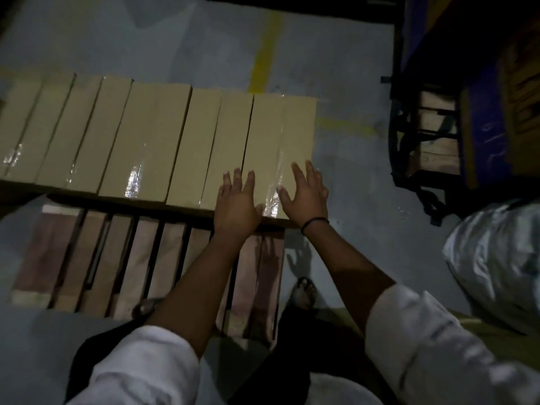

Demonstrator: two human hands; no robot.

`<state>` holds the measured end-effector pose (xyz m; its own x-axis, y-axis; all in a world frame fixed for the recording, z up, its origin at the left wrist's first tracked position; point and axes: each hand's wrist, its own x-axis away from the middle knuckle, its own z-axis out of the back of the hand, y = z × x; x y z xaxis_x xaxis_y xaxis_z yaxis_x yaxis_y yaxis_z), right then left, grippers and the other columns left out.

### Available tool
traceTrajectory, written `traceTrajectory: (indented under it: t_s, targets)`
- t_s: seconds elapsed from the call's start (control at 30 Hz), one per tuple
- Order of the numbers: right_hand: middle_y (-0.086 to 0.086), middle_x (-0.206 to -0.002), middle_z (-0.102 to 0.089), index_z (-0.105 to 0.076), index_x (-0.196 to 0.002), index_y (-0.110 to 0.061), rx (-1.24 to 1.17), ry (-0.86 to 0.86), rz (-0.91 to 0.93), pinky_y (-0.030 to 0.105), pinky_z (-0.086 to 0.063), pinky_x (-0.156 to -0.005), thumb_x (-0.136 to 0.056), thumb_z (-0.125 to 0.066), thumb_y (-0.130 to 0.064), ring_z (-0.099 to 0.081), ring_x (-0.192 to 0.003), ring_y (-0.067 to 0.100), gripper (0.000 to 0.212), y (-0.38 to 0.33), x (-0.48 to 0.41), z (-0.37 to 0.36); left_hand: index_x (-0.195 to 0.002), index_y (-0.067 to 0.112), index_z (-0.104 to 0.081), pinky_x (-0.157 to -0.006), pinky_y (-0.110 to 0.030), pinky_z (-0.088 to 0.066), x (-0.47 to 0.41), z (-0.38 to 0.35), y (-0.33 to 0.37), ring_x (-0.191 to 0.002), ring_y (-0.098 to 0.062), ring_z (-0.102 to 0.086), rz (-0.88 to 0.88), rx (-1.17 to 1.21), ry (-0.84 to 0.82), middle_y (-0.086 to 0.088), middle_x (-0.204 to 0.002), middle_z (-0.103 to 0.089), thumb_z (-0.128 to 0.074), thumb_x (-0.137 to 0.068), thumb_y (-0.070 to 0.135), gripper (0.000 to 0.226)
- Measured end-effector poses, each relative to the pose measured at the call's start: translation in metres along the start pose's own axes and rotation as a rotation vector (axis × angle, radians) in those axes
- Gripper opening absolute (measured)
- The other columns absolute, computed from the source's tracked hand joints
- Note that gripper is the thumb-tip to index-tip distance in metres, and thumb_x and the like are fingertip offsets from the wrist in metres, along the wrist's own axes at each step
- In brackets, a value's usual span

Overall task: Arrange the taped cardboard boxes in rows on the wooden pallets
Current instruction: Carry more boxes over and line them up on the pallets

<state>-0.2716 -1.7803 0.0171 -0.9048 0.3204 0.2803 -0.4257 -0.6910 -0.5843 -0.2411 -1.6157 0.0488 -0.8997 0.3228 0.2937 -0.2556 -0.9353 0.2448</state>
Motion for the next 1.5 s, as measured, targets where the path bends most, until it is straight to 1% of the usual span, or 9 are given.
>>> traceTrajectory:
  t_s: [0.2, 0.4, 0.53, 0.67, 0.93, 1.07, 1.17, 1.33, 1.5]
  targets:
    - [0.006, -0.167, -0.025, -0.029, -0.159, -0.025, -0.123, 0.12, 0.094, 0.051, -0.024, -0.121, -0.098, -0.056, -0.051, -0.022, -0.153, 0.026, 0.071, -0.044, 0.065, 0.068, -0.164, 0.02, -0.015, -0.125, -0.047, -0.015, 0.055, 0.079, 0.035, -0.158, -0.034, -0.003, -0.134, 0.069, 0.14, -0.012, -0.171, -0.009, -0.06, -0.1, 0.043, 0.081]
    - [0.006, -0.165, -0.03, -0.031, -0.159, -0.026, -0.133, 0.296, 0.081, 0.053, -0.03, -0.119, -0.097, -0.057, -0.052, -0.024, -0.152, 0.024, 0.072, -0.067, 0.174, 0.103, -0.164, 0.022, -0.022, -0.121, -0.051, -0.028, 0.13, 0.106, 0.043, -0.157, -0.035, -0.012, -0.394, 0.134, 0.112, -0.01, -0.17, -0.017, -0.062, -0.099, 0.042, 0.079]
    - [0.005, -0.163, -0.034, -0.035, -0.157, -0.022, -0.111, 0.455, -0.02, 0.053, -0.031, -0.119, -0.097, -0.056, -0.052, -0.027, -0.151, 0.024, 0.07, -0.076, 0.277, 0.094, -0.164, 0.025, -0.021, -0.12, -0.05, -0.028, 0.197, 0.106, 0.031, -0.157, -0.033, -0.012, -0.57, 0.153, 0.023, -0.007, -0.17, -0.017, -0.062, -0.099, 0.043, 0.079]
    - [0.004, -0.161, -0.036, -0.036, -0.156, -0.023, -0.087, 0.501, -0.1, 0.052, -0.033, -0.117, -0.096, -0.057, -0.054, -0.029, -0.15, 0.023, 0.071, -0.091, 0.373, 0.068, -0.163, 0.021, -0.025, -0.119, -0.048, -0.029, 0.272, 0.112, 0.004, -0.155, -0.034, -0.017, -0.643, 0.219, -0.03, -0.006, -0.169, -0.023, -0.061, -0.1, 0.043, 0.076]
    - [0.005, -0.16, -0.038, -0.039, -0.155, -0.024, -0.074, 0.664, -0.155, 0.05, -0.032, -0.118, -0.095, -0.063, -0.05, -0.031, -0.148, 0.023, 0.07, -0.102, 0.493, 0.072, -0.16, 0.023, -0.032, -0.119, -0.045, -0.033, 0.368, 0.113, -0.002, -0.153, -0.026, -0.027, -0.79, 0.298, -0.045, -0.003, -0.165, -0.033, -0.063, -0.098, 0.049, 0.075]
    - [0.003, -0.16, -0.037, -0.036, -0.156, -0.027, -0.087, 0.731, -0.166, 0.051, -0.033, -0.117, -0.094, -0.063, -0.052, -0.032, -0.148, 0.023, 0.072, -0.094, 0.552, 0.084, -0.159, 0.02, -0.037, -0.117, -0.049, -0.038, 0.418, 0.111, 0.019, -0.15, -0.026, -0.035, -0.853, 0.359, -0.051, -0.004, -0.162, -0.039, -0.066, -0.096, 0.047, 0.074]
    - [-0.001, -0.161, -0.036, -0.036, -0.157, -0.031, -0.054, 0.798, -0.202, 0.049, -0.033, -0.117, -0.093, -0.061, -0.055, -0.032, -0.147, 0.021, 0.072, -0.083, 0.606, 0.101, -0.159, 0.022, -0.037, -0.117, -0.046, -0.039, 0.466, 0.109, 0.047, -0.148, -0.024, -0.038, -0.911, 0.363, -0.059, -0.002, -0.161, -0.041, -0.068, -0.095, 0.046, 0.074]
    - [-0.002, -0.15, -0.049, -0.048, -0.15, -0.025, -0.078, 1.007, -0.206, 0.042, -0.042, -0.112, -0.092, -0.063, -0.048, -0.045, -0.138, 0.015, 0.064, -0.054, 0.728, 0.136, -0.155, 0.024, -0.043, -0.107, -0.038, -0.045, 0.573, 0.103, 0.118, -0.139, -0.021, -0.049, -1.099, 0.419, -0.071, -0.002, -0.153, -0.052, -0.074, -0.092, 0.04, 0.072]
    - [-0.003, -0.146, -0.053, -0.052, -0.146, -0.024, -0.034, 1.151, -0.351, 0.038, -0.045, -0.11, -0.092, -0.068, -0.044, -0.048, -0.134, 0.013, 0.06, -0.008, 0.849, 0.157, -0.152, 0.021, -0.048, -0.108, -0.042, -0.049, 0.671, 0.076, 0.182, -0.136, -0.018, -0.053, -1.298, 0.445, -0.109, -0.002, -0.148, -0.057, -0.073, -0.093, 0.042, 0.068]
